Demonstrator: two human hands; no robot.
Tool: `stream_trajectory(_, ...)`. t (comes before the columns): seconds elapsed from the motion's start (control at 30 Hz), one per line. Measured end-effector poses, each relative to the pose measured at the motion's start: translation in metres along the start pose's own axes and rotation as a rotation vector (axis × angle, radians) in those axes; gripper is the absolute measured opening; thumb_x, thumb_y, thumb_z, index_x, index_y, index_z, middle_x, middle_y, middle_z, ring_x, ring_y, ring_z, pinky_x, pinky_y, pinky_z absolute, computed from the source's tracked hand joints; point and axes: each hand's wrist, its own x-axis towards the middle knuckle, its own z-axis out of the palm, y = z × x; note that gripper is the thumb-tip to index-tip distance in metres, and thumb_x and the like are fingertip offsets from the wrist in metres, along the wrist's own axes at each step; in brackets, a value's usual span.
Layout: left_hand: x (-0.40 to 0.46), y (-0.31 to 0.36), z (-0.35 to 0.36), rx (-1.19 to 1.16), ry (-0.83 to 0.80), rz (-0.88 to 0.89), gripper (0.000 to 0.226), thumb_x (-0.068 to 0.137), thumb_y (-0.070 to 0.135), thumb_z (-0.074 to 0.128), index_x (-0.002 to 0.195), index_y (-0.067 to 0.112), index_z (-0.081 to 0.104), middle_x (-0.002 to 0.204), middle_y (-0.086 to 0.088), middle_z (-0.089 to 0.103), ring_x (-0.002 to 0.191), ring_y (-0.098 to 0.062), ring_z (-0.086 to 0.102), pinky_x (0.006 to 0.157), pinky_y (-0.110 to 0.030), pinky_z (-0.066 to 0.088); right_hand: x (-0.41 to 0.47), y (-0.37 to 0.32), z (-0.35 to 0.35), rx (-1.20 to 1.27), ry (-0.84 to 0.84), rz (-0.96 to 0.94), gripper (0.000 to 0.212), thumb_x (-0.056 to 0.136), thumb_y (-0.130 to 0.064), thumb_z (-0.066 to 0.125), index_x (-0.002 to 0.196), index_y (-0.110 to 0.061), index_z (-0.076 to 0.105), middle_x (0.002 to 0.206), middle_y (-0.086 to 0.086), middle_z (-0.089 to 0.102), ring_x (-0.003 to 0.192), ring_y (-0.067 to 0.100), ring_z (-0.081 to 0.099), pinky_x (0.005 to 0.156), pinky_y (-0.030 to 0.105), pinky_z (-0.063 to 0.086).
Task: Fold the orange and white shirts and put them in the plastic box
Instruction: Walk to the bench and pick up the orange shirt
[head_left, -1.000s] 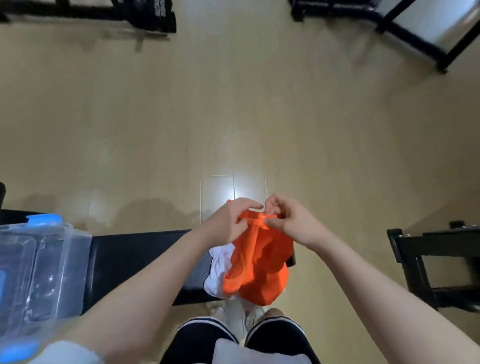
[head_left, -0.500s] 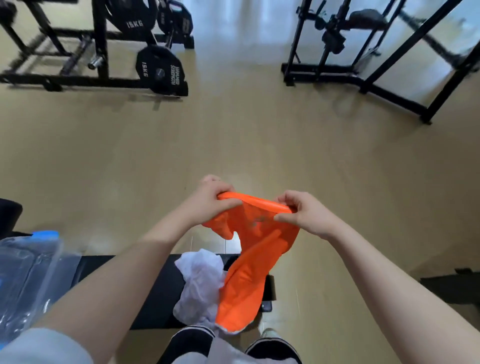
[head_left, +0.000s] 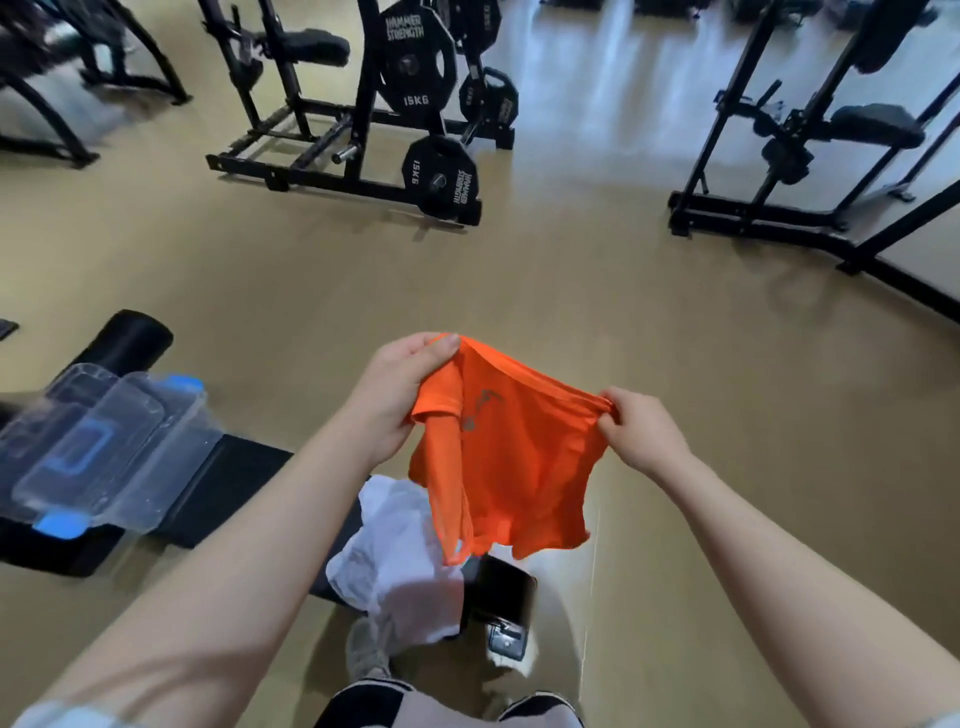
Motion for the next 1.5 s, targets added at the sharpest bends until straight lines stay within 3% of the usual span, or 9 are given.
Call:
stream_trajectory(0.37, -0.021, -0.001, 0.007, -0.248, -0.014, -0.102, 0.017, 0.092, 0.011, 0.048, 0.098, 0.004, 0.062, 0.079, -0.005, 0.07, 0.074, -0.014, 0.064, 0.07, -0.023, 0.056, 0.0, -0.004, -0.011, 0.733, 0.109, 0.122, 0.017, 0.095, -0.016, 0.047, 0.079, -0.017, 0.053, 0.072, -0.003, 0.049, 0.07, 0.012, 0.042, 0.049, 0.009, 0.033)
stream_trajectory(0.43, -0.025, 0.004, 0.014, -0.185, -0.005, -0.135, 0.013, 0.092, 0.01, 0.05, 0.09, 0.008, 0.063, 0.068, -0.001, 0.07, 0.06, -0.008, 0.065, 0.059, -0.019, 0.054, -0.001, -0.011, -0.013, 0.642, 0.116, 0.107, 0.011, 0.095, -0.015, 0.048, 0.101, -0.011, 0.057, 0.093, 0.002, 0.056, 0.086, 0.014, 0.047, 0.062, 0.012, 0.039)
stream_trajectory(0.6, -0.032, 0.01, 0.036, 0.345, -0.082, -0.048, 0.011, 0.087, 0.015, 0.061, 0.079, 0.018, 0.067, 0.07, 0.001, 0.064, 0.06, -0.007, 0.056, 0.06, -0.022, 0.043, -0.025, -0.044, -0.022, 0.697, -0.118, -0.285, 0.056, 0.087, -0.01, 0.062, 0.137, -0.017, 0.038, 0.129, -0.005, 0.045, 0.116, 0.008, 0.045, 0.102, 0.022, 0.035)
stream_trajectory(0.7, -0.034, 0.017, 0.046, 0.685, -0.118, 0.072, 0.008, 0.082, 0.017, 0.065, 0.077, 0.015, 0.07, 0.069, -0.004, 0.063, 0.059, -0.011, 0.054, 0.056, -0.023, 0.04, -0.032, -0.063, -0.026, 0.647, -0.231, -0.45, 0.052, 0.084, -0.003, 0.063, 0.132, -0.013, 0.046, 0.124, -0.003, 0.055, 0.114, 0.003, 0.049, 0.098, 0.01, 0.035)
stream_trajectory(0.77, -0.033, 0.021, 0.047, 0.849, -0.061, 0.182, 0.008, 0.078, 0.02, 0.069, 0.075, 0.013, 0.068, 0.066, -0.003, 0.061, 0.059, -0.013, 0.052, 0.054, -0.023, 0.04, -0.034, -0.071, -0.026, 0.657, -0.245, -0.462, 0.028, 0.085, 0.002, 0.059, 0.112, -0.005, 0.061, 0.107, 0.012, 0.065, 0.099, 0.011, 0.055, 0.09, 0.022, 0.043)
stream_trajectory(0.9, -0.034, 0.014, 0.041, 0.609, -0.007, 0.227, 0.022, 0.076, 0.017, 0.074, 0.081, 0.018, 0.052, 0.056, 0.007, 0.049, 0.042, 0.001, 0.044, 0.042, -0.014, 0.036, -0.037, -0.076, -0.018, 0.769, -0.206, -0.429, 0.02, 0.087, -0.003, 0.055, 0.071, -0.016, 0.056, 0.069, 0.008, 0.052, 0.069, 0.016, 0.043, 0.061, 0.028, 0.034)
stream_trajectory(1.1, -0.038, -0.023, 0.026, 0.329, -0.106, 0.083, 0.01, 0.087, 0.01, 0.061, 0.082, 0.017, 0.059, 0.062, 0.011, 0.062, 0.055, 0.006, 0.055, 0.055, -0.004, 0.039, -0.037, -0.079, -0.011, 1.115, -0.196, -0.278, 0.021, 0.093, -0.002, 0.048, 0.08, -0.015, 0.06, 0.059, -0.011, 0.065, 0.054, -0.002, 0.055, 0.056, 0.012, 0.045)
stream_trajectory(1.2, -0.036, -0.046, 0.014, 0.322, -0.225, 0.01, 0.01, 0.082, 0.01, 0.067, 0.087, 0.015, 0.059, 0.081, -0.012, 0.054, 0.075, -0.017, 0.052, 0.077, -0.023, 0.042, -0.036, -0.074, -0.013, 1.289, -0.234, -0.209, 0.014, 0.094, -0.01, 0.048, 0.091, -0.013, 0.062, 0.07, -0.004, 0.069, 0.06, 0.008, 0.062, 0.062, 0.022, 0.051)
stream_trajectory(1.5, -0.029, -0.101, -0.016, 0.668, -0.167, -0.158, 0.015, 0.088, 0.015, 0.062, 0.075, 0.006, 0.059, 0.071, -0.004, 0.055, 0.056, -0.006, 0.049, 0.058, -0.021, 0.04, -0.031, -0.054, -0.039, 1.885, -0.162, -0.068, 0.017, 0.094, -0.013, 0.045, 0.092, -0.019, 0.06, 0.072, 0.0, 0.071, 0.059, 0.01, 0.064, 0.063, 0.026, 0.056)
